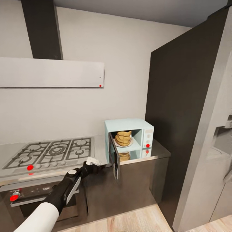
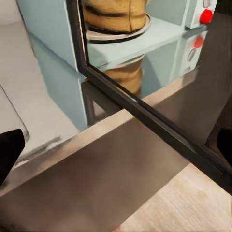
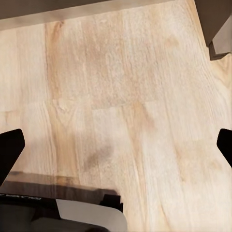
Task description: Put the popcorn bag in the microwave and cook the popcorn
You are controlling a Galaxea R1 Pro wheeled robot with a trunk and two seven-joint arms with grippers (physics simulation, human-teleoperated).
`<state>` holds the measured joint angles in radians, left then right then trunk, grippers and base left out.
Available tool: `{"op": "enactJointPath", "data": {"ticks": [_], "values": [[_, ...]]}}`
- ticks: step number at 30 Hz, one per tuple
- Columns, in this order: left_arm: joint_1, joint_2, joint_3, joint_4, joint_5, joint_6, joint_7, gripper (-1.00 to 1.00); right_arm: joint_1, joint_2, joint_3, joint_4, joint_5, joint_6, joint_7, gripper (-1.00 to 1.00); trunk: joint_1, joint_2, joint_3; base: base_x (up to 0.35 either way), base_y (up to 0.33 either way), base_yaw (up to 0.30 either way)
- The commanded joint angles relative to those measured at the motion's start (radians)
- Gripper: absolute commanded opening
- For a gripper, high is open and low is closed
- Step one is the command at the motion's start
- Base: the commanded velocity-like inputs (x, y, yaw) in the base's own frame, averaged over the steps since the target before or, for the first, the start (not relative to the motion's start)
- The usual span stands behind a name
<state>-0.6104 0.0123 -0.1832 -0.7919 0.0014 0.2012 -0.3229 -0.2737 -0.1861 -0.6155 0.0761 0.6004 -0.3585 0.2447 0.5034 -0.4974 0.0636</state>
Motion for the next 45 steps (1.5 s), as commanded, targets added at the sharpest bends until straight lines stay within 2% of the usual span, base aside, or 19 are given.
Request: {"op": "enactJointPath", "data": {"ticks": [1,3,7,15,25,45], "values": [[0.0,0.0,-0.018,-0.002,0.0,-0.002,-0.008,1.0,-0.001,-0.001,-0.006,0.004,0.001,-0.005,0.002,1.0,0.0,-0.001,-0.001,0.0,0.0,-0.026],[0.0,-0.008,-0.053,-0.009,0.0,-0.029,-0.018,1.0,-0.001,-0.001,-0.006,0.004,0.001,-0.005,0.002,1.0,0.0,-0.001,-0.002,0.0,0.0,-0.013],[0.0,-0.027,-0.07,-0.027,0.0,-0.045,-0.023,1.0,-0.001,0.0,-0.006,0.004,0.001,-0.005,0.002,1.0,0.0,-0.001,-0.003,0.0,0.0,-0.003],[0.0,-0.045,-0.071,-0.033,0.0,-0.041,-0.022,1.0,-0.001,0.0,-0.006,0.004,0.001,-0.005,0.002,1.0,0.0,-0.001,-0.003,0.027,0.0,0.0],[0.0,-0.061,-0.071,-0.032,0.0,-0.045,-0.021,1.0,-0.001,0.0,-0.006,0.004,0.001,-0.004,0.002,1.0,0.0,-0.001,-0.003,0.298,-0.045,-0.012],[0.0,-0.061,-0.073,-0.03,0.0,-0.048,-0.02,1.0,-0.001,0.007,-0.006,0.004,0.001,-0.004,0.002,1.0,0.0,-0.001,-0.003,0.037,-0.028,-0.275]]}}
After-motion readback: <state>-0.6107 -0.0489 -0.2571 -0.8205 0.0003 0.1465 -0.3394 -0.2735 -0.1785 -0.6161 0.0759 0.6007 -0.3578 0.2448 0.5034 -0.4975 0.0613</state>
